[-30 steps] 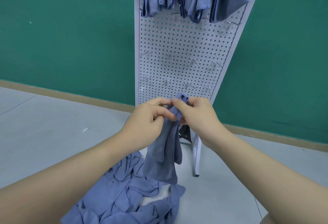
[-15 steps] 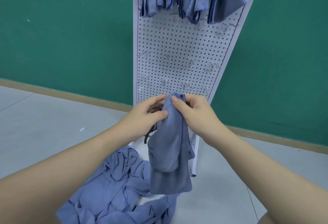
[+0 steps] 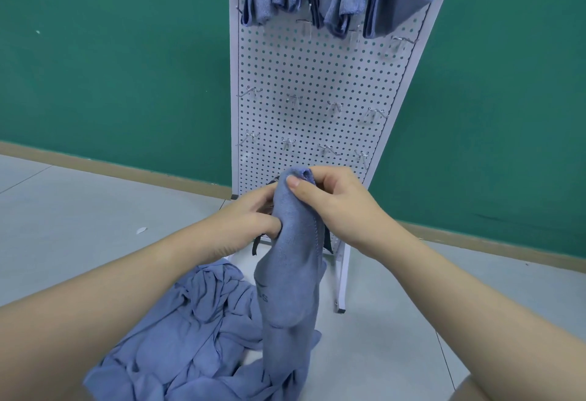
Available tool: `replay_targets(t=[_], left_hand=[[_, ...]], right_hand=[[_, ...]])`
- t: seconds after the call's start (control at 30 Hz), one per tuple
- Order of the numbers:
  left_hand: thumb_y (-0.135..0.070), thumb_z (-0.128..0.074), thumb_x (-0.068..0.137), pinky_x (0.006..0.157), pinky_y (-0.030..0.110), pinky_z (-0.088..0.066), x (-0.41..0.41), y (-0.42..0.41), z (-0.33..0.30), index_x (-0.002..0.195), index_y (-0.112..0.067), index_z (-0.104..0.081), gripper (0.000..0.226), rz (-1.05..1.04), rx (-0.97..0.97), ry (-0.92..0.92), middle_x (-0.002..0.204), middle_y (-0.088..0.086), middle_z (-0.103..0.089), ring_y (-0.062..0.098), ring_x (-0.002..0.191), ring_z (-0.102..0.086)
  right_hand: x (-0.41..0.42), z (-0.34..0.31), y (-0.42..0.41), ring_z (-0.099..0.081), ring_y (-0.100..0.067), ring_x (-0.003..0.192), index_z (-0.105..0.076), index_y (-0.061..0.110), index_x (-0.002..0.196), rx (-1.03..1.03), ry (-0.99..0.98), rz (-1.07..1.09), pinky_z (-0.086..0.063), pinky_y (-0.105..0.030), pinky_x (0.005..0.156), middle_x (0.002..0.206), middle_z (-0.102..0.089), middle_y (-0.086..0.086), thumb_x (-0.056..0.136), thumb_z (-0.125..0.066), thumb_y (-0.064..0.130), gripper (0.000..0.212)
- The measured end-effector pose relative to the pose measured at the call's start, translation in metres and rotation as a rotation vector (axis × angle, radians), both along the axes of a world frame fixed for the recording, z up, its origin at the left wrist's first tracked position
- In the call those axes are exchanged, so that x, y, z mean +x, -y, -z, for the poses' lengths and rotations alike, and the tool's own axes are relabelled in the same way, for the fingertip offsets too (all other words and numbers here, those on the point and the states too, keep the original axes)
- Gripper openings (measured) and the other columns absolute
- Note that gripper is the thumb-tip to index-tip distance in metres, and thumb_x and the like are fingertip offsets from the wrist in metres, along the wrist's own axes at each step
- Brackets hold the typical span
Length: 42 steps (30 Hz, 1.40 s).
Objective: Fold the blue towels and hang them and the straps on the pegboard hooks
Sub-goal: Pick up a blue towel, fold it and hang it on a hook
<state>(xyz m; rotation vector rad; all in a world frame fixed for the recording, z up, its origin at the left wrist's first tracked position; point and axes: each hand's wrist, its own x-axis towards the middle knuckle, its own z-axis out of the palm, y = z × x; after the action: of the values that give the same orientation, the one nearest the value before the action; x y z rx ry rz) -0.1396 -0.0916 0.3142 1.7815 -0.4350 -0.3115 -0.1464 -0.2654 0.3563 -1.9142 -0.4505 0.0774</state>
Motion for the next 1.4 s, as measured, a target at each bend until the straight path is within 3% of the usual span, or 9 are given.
replay_targets(t=[0.17, 0.3, 0.53, 0.7, 0.8, 0.93, 1.13, 1.23, 1.4], left_hand=[[-0.004, -0.049, 0.066, 0.086, 0.025, -0.052, -0.004, 0.005, -0.002, 0.121, -0.014, -0.06, 0.057, 0.029, -0.013, 0.008, 0.109, 0.014, -0.068, 0.006, 0.1, -0.063], [-0.01, -0.054, 0.067, 0.084, 0.042, -0.043, -0.002, 0.004, 0.001, 0.112, -0.002, -0.061, 0.046, -0.006, 0.101, 0.022, 0.104, 0.029, -0.062, 0.019, 0.094, -0.054], [-0.031, -0.061, 0.064, 0.071, 0.041, -0.043, -0.003, 0.007, 0.004, 0.104, -0.002, -0.063, 0.05, -0.083, 0.111, 0.07, 0.081, 0.015, -0.059, 0.02, 0.077, -0.051], [-0.022, -0.083, 0.072, 0.064, 0.028, -0.051, 0.009, 0.005, -0.002, 0.093, -0.006, -0.068, 0.03, -0.286, 0.059, 0.151, 0.079, 0.009, -0.072, 0.013, 0.073, -0.06], [-0.029, -0.092, 0.068, 0.07, 0.032, -0.049, 0.019, -0.004, -0.006, 0.092, -0.008, -0.066, 0.041, -0.371, 0.088, 0.172, 0.083, 0.009, -0.072, 0.013, 0.07, -0.06], [-0.024, -0.087, 0.08, 0.085, 0.043, -0.059, 0.021, -0.006, -0.01, 0.096, -0.013, -0.078, 0.021, -0.353, 0.034, 0.119, 0.095, 0.007, -0.08, 0.025, 0.091, -0.076], [-0.013, -0.077, 0.09, 0.069, 0.021, -0.056, 0.027, -0.005, -0.012, 0.098, -0.015, -0.073, 0.009, -0.478, -0.359, 0.057, 0.094, -0.003, -0.079, 0.014, 0.088, -0.074], [-0.012, -0.077, 0.091, 0.059, 0.017, -0.05, 0.025, -0.003, -0.009, 0.08, -0.016, -0.06, 0.02, -0.549, -0.286, 0.195, 0.072, -0.011, -0.07, 0.005, 0.067, -0.065], [-0.015, -0.087, 0.08, 0.049, 0.015, -0.038, 0.016, 0.001, -0.002, 0.078, -0.009, -0.054, 0.034, -0.536, -0.108, 0.229, 0.063, -0.003, -0.052, 0.006, 0.054, -0.045]], right_hand=[[0.002, 0.002, 0.003, -0.064, -0.023, 0.081, -0.07, -0.003, 0.095, -0.02, 0.013, -0.003, -0.056, -0.057, 0.084, 0.096, -0.072, -0.029, 0.091, -0.059, 0.042, 0.046], [0.002, 0.003, 0.006, -0.058, -0.016, 0.074, -0.069, -0.005, 0.09, -0.038, 0.033, -0.026, -0.047, -0.034, 0.07, 0.079, -0.066, -0.012, 0.104, -0.06, 0.024, 0.034], [0.0, 0.003, 0.006, -0.052, -0.014, 0.069, -0.067, -0.004, 0.086, -0.082, 0.064, -0.023, -0.043, -0.031, 0.065, 0.074, -0.06, -0.006, 0.105, -0.059, 0.023, 0.034], [0.005, -0.002, 0.015, -0.034, -0.006, 0.055, -0.05, 0.008, 0.068, -0.093, 0.182, 0.176, -0.029, -0.023, 0.053, 0.06, -0.039, 0.005, 0.105, -0.057, 0.022, 0.04], [0.014, 0.003, 0.027, -0.028, -0.008, 0.052, -0.043, 0.008, 0.069, -0.131, 0.183, 0.283, -0.023, -0.028, 0.052, 0.059, -0.033, 0.005, 0.105, -0.055, 0.027, 0.043], [0.025, 0.012, 0.032, -0.028, -0.006, 0.049, -0.042, 0.013, 0.071, -0.13, 0.131, 0.399, -0.024, -0.023, 0.049, 0.054, -0.031, 0.013, 0.106, -0.053, 0.034, 0.042], [0.035, 0.015, 0.025, -0.022, -0.006, 0.046, -0.03, 0.022, 0.069, -0.037, 0.066, 0.481, -0.019, -0.021, 0.045, 0.05, -0.023, 0.015, 0.107, -0.049, 0.035, 0.045], [0.037, 0.02, 0.015, -0.022, -0.007, 0.045, -0.028, 0.023, 0.067, -0.017, 0.049, 0.478, -0.018, -0.022, 0.046, 0.047, -0.023, 0.015, 0.107, -0.05, 0.034, 0.047], [0.039, 0.026, 0.004, -0.033, -0.017, 0.06, -0.046, 0.015, 0.067, 0.002, 0.016, 0.46, -0.027, -0.031, 0.061, 0.06, -0.037, 0.002, 0.103, -0.058, 0.037, 0.044]])
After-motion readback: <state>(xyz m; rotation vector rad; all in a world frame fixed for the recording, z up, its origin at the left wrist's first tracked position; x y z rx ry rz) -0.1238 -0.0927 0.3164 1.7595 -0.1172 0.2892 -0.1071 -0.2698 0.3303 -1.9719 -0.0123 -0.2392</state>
